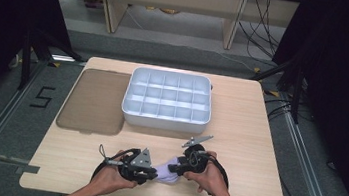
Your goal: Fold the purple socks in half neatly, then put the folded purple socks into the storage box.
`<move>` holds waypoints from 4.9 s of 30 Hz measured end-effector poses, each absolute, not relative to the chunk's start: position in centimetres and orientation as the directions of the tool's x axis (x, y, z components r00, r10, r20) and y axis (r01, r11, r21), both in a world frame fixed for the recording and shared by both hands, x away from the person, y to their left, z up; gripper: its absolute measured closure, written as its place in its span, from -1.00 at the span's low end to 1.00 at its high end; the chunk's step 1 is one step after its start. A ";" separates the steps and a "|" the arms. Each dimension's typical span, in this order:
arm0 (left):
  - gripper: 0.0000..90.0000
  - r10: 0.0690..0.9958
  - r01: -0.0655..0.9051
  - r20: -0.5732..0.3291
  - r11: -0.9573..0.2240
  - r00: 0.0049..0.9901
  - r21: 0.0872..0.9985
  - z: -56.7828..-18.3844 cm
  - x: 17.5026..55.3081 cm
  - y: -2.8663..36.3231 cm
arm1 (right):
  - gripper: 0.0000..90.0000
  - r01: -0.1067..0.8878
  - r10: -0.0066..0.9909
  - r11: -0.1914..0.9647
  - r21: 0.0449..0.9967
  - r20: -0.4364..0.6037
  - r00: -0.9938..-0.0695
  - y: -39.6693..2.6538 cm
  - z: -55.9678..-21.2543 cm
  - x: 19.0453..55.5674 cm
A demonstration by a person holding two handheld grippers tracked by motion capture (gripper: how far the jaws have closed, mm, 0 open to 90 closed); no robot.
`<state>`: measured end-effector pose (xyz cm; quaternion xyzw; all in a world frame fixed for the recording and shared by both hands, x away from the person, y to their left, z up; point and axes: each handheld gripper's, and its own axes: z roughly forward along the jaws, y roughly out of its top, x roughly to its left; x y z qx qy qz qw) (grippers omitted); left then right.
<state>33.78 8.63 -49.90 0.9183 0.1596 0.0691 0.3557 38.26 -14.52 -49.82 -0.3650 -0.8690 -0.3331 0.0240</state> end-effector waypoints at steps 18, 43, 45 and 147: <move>0.62 0.398 0.321 -0.072 -0.607 0.915 0.727 -49.4 33.3 9.6 | 0.54 0.674 0.607 0.481 0.561 0.342 -0.718 -14.4 -49.8 37.5; -0.22 0.543 0.445 -0.090 -0.568 0.835 0.692 -49.6 32.8 16.6 | 0.61 0.616 0.639 0.536 0.577 0.200 -0.743 -13.5 -48.9 36.4; -0.26 0.551 0.449 -0.091 -0.563 0.830 0.694 -49.7 32.9 16.7 | 0.61 0.601 0.631 0.529 0.599 0.195 -0.751 -13.3 -48.8 36.4; -0.38 0.561 0.440 -0.054 -0.581 0.826 0.685 -50.1 33.4 18.0 | 0.63 0.635 0.768 0.623 0.457 -0.204 -0.607 -16.6 -36.6 51.3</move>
